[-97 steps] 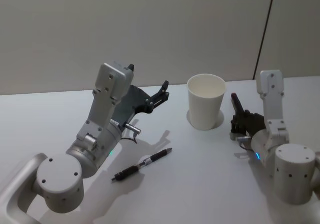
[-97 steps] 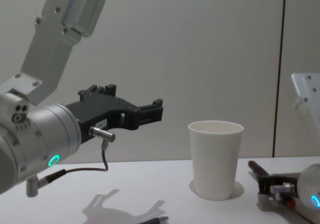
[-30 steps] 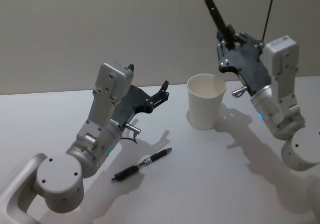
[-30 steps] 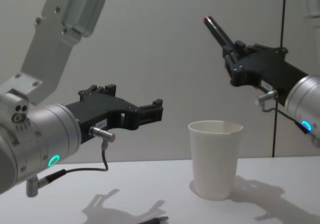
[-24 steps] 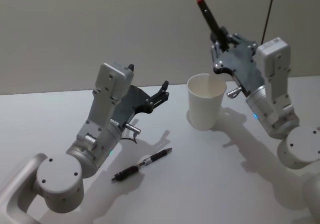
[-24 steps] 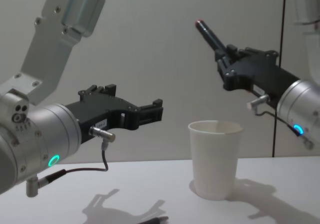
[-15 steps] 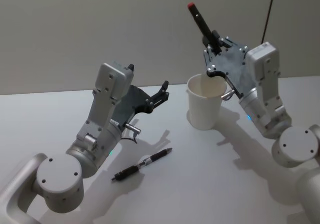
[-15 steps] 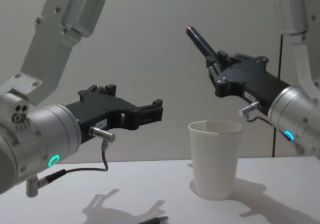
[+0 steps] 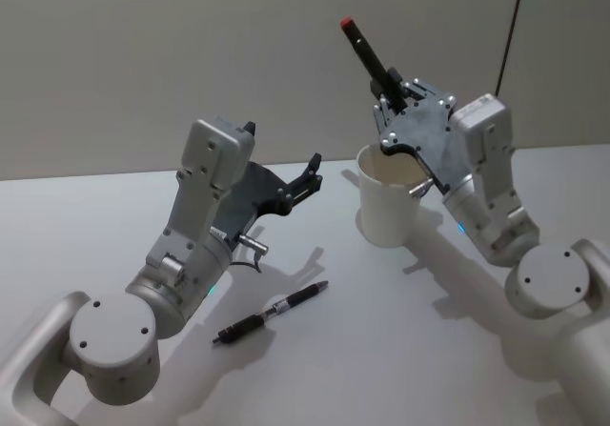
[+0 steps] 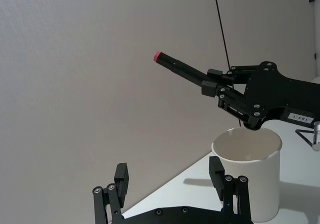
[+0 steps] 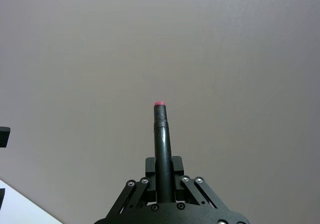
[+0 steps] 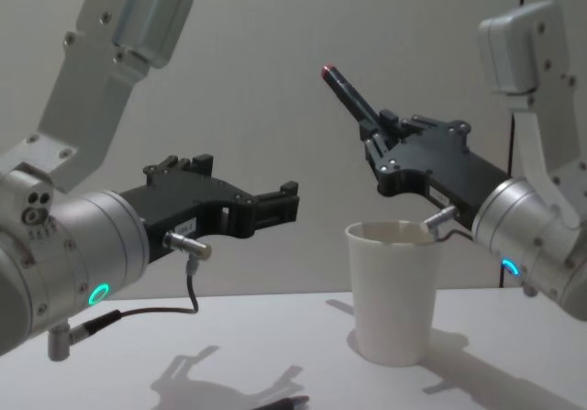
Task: Place the pen into the pen holder.
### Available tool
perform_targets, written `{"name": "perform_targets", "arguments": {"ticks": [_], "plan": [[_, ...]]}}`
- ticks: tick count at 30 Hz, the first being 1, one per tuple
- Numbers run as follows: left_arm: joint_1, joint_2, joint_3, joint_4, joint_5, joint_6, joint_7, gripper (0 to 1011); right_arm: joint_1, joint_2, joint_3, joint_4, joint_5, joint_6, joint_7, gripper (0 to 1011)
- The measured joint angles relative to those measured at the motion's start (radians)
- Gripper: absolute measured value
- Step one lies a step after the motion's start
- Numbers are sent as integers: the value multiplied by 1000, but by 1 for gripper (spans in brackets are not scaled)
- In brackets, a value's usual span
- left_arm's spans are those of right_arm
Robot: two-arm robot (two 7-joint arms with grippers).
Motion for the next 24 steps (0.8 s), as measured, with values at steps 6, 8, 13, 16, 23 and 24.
{"name": "perform_targets", "arguments": {"ticks": [6,8,13,16,23,24], "plan": [[0,0,0,0,0,0,0,1001,14,-6,-4,41,-4,-29,3,181],[0,0,0,0,0,0,0,1001,18,-8,-6,54,-4,-37,4,181],[0,0,0,0,0,0,0,1001,23,-12,-9,77,-5,-52,5,181],[0,0,0,0,0,0,0,1001,25,-13,-11,86,-5,-58,5,181],[0,0,0,0,0,0,0,1001,27,-15,-13,98,-5,-65,5,286],[0,0,0,0,0,0,0,1001,28,-15,-13,101,-5,-67,5,299]]}}
